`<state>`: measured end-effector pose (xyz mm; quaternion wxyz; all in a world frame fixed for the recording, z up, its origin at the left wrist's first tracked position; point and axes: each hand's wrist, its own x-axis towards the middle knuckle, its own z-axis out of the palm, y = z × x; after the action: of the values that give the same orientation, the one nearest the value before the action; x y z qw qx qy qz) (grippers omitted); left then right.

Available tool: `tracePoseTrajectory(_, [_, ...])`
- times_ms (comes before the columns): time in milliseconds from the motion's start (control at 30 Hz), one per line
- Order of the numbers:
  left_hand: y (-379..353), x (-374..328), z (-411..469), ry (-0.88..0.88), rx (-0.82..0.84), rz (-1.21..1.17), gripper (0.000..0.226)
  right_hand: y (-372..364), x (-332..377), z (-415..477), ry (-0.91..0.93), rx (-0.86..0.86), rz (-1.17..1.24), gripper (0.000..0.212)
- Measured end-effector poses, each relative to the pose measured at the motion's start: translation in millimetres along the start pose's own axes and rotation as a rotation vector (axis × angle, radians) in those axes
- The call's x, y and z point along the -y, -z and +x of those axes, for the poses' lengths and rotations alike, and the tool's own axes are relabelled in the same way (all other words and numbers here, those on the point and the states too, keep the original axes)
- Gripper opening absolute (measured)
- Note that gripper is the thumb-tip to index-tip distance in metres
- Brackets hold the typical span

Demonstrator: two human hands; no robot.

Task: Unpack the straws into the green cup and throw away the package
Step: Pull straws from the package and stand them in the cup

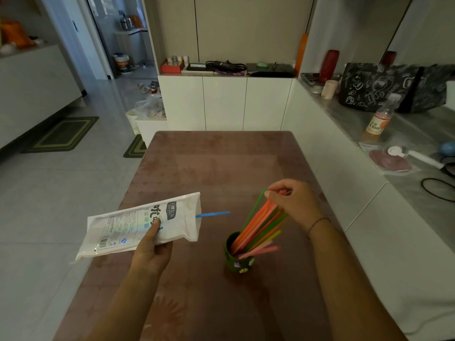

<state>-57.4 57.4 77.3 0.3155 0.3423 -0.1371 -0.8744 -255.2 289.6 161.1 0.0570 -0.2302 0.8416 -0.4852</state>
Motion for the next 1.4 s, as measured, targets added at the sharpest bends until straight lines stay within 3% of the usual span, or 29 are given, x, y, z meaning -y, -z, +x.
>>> tracePoseTrajectory(133, [-1.0, 2.3, -0.3, 0.006, 0.01, 0.005, 0.027, -1.0, 4.8, -1.7, 0.045, -0.028, -0.028, 0.002])
tracePoseTrajectory(400, [-8.8, 9.9, -7.9, 0.013, 0.016, 0.027, 0.024, -16.8, 6.5, -5.5, 0.114, 0.087, -0.265, 0.006])
tracePoseTrajectory(600, [-15.2, 8.2, -14.5, -0.009, 0.037, 0.029, 0.036, -5.1, 9.1, -4.8, 0.138, -0.056, -0.196, 0.006])
tracePoseTrajectory(833, [-22.1, 9.5, -21.9, 0.006, 0.037, 0.02, 0.04, -12.6, 6.4, -9.9, 0.111, 0.0, -0.226, 0.007])
tracePoseTrajectory(933, [-26.7, 7.9, -24.8, 0.014, 0.052, 0.003, 0.043, -8.8, 12.3, -10.3, 0.144, -0.108, -0.221, 0.017])
tracePoseTrajectory(1067, [-35.5, 5.3, -27.6, -0.009, 0.096, -0.003, 0.048, -12.6, 38.5, -16.0, 0.135, -0.223, 0.143, 0.018])
tracePoseTrajectory(1167, [-46.5, -0.5, -29.5, -0.076, 0.187, 0.028, 0.047, -35.6, 59.1, -25.8, 0.004, -0.111, 0.462, 0.024])
tracePoseTrajectory(1267, [-57.1, -10.0, -32.2, -0.166, 0.283, 0.089, 0.046, -61.7, 65.9, -34.1, -0.135, 0.003, 0.57, 0.035])
tracePoseTrajectory(1400, [-62.9, -20.2, -36.8, -0.295, 0.322, 0.297, 0.05, -82.7, 69.9, -35.1, -0.442, 0.08, 0.956, 0.03])
